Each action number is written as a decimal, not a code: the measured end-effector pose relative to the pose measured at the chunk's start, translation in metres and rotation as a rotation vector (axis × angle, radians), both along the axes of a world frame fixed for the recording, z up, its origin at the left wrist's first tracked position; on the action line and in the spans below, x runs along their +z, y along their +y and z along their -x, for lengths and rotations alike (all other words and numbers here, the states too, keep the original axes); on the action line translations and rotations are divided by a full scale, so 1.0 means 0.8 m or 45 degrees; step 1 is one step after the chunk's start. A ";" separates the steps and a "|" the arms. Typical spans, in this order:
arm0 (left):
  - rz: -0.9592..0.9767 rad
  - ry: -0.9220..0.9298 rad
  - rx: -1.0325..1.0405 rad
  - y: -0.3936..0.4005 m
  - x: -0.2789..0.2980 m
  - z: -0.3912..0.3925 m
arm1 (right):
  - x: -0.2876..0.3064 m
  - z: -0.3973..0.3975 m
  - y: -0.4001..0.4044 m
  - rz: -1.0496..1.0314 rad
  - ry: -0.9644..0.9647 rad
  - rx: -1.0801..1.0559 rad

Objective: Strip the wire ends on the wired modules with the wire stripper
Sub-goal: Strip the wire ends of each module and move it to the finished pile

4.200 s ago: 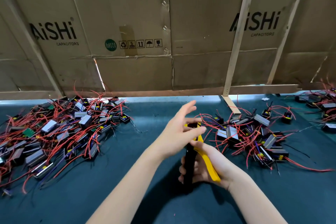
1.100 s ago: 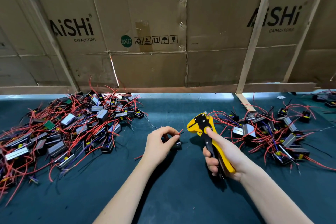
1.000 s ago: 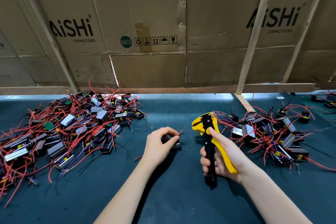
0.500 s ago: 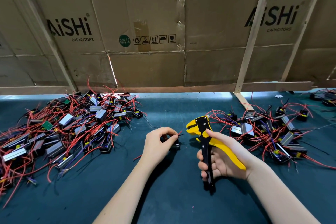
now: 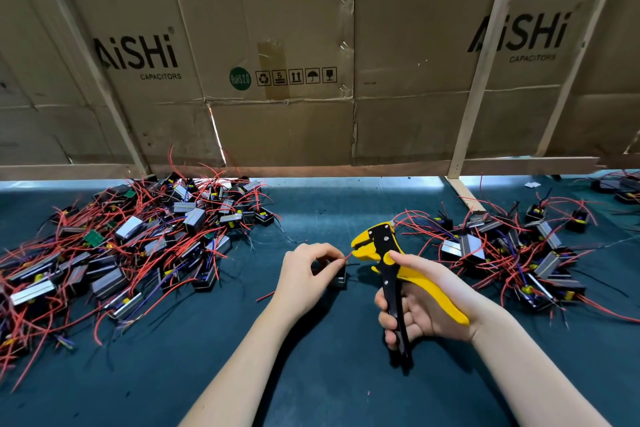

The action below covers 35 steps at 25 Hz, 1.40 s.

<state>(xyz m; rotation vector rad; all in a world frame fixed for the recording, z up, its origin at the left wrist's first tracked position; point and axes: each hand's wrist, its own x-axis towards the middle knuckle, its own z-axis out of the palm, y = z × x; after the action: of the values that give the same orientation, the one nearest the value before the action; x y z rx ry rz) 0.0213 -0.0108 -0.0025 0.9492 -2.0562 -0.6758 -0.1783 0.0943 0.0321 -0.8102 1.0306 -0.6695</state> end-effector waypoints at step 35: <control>-0.002 0.035 -0.075 0.002 0.002 0.001 | -0.001 -0.001 0.001 0.011 0.031 -0.006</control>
<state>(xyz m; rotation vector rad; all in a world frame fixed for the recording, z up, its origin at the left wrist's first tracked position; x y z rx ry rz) 0.0205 -0.0090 -0.0008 0.8784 -2.0669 -0.7172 -0.1776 0.0952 0.0312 -0.8256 1.0524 -0.6699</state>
